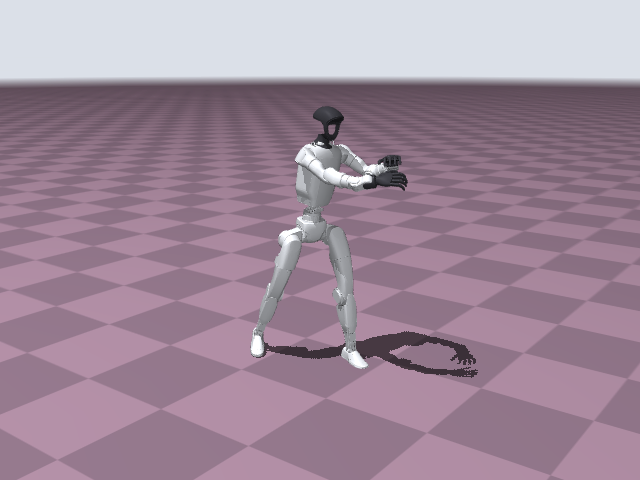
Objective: Kungfu
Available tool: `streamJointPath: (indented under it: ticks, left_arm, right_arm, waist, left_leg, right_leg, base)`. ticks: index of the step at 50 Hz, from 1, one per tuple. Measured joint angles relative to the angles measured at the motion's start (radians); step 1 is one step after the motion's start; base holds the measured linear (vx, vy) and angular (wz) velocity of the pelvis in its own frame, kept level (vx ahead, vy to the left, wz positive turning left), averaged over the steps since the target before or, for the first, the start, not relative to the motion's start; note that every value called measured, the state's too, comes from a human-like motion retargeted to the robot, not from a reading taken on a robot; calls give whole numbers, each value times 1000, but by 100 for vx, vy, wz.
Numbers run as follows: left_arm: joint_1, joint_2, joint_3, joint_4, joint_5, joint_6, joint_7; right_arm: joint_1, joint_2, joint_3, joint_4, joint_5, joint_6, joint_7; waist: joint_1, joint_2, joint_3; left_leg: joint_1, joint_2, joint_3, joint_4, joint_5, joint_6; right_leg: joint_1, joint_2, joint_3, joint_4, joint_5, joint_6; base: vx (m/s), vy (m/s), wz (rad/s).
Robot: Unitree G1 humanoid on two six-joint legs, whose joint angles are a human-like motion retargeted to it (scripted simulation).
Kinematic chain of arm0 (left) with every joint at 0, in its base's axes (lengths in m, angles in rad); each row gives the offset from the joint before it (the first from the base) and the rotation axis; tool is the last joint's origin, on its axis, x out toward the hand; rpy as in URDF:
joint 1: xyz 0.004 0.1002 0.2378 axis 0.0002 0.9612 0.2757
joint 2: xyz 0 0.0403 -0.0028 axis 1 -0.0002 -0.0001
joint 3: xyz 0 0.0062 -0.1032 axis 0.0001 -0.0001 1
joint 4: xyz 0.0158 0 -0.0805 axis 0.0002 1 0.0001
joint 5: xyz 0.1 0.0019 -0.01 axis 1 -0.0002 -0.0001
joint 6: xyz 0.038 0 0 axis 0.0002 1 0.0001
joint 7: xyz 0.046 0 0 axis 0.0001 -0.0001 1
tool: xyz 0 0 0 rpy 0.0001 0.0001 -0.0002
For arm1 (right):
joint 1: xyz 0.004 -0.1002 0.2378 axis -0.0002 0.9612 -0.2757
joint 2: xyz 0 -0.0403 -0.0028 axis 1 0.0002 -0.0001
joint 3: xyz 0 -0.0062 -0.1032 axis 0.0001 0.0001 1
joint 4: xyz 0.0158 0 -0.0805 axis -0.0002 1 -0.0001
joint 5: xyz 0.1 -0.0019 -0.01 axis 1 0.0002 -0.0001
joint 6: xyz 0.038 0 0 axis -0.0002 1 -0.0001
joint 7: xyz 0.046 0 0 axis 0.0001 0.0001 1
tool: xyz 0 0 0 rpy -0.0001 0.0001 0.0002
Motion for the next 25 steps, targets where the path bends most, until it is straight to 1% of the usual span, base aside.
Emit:
streamJointPath:
  ticks: [2,4,7,9,13,14,17,19,22,25]
  left_arm:
    - [27,-1,7,-46,64,14,53]
    - [61,5,13,-99,138,18,127]
    - [122,6,39,-155,192,1,224]
    - [159,1,50,-171,167,-27,248]
    - [183,-1,38,-166,83,-96,230]
    - [178,2,27,-159,75,-103,216]
    - [148,13,-4,-128,84,-99,169]
    - [125,24,-17,-100,98,-94,143]
    - [105,21,-18,-54,136,-70,130]
    - [112,4,15,-44,157,-37,154]
  right_arm:
    - [12,11,7,-19,68,-30,15]
    - [21,18,11,-35,89,-25,-16]
    - [34,28,6,-62,51,26,-65]
    - [38,30,9,-72,34,69,-52]
    - [49,26,12,-73,83,162,22]
    - [51,26,14,-73,100,194,33]
    - [54,28,25,-84,109,281,47]
    - [49,32,42,-104,69,313,57]
    - [45,39,68,-148,-35,330,58]
    - [46,51,84,-178,-213,271,24]
  waist:
    - [-1,-2,7]
    - [-4,-1,13]
    - [-12,5,24]
    - [-22,13,27]
    - [-49,26,21]
    - [-52,27,19]
    - [-61,25,19]
    - [-61,22,23]
    - [-56,18,31]
    - [-51,19,38]
  left_leg:
    - [14,2,28,-2,-15,11]
    - [25,8,60,-4,-30,20]
    - [42,13,93,-4,-52,31]
    - [47,18,115,0,-63,38]
    - [45,29,146,20,-80,46]
    - [45,31,151,25,-84,47]
    - [43,35,158,38,-93,49]
    - [40,40,161,47,-95,48]
    - [42,48,171,50,-95,50]
    - [63,65,198,34,-89,46]
  right_leg:
    - [-21,-29,14,0,20,-3]
    - [-48,-52,34,4,36,-13]
    - [-95,-85,56,17,58,-41]
    - [-119,-101,43,22,68,-69]
    - [-138,-123,-24,12,73,-115]
    - [-141,-123,-21,7,70,-119]
    - [-152,-118,23,-7,51,-118]
    - [-160,-119,41,-17,38,-116]
    - [-166,-114,49,-32,29,-112]
    - [-178,-115,51,-32,29,-102]
  base:
    - [-20,-8,-121]
    - [-24,-5,-121]
    - [-26,3,-119]
    - [-27,5,-101]
    - [-20,10,-66]
    - [-19,8,-55]
    - [-15,3,-43]
    - [-22,-3,-52]
    - [-22,-5,-49]
    - [-18,-1,-49]
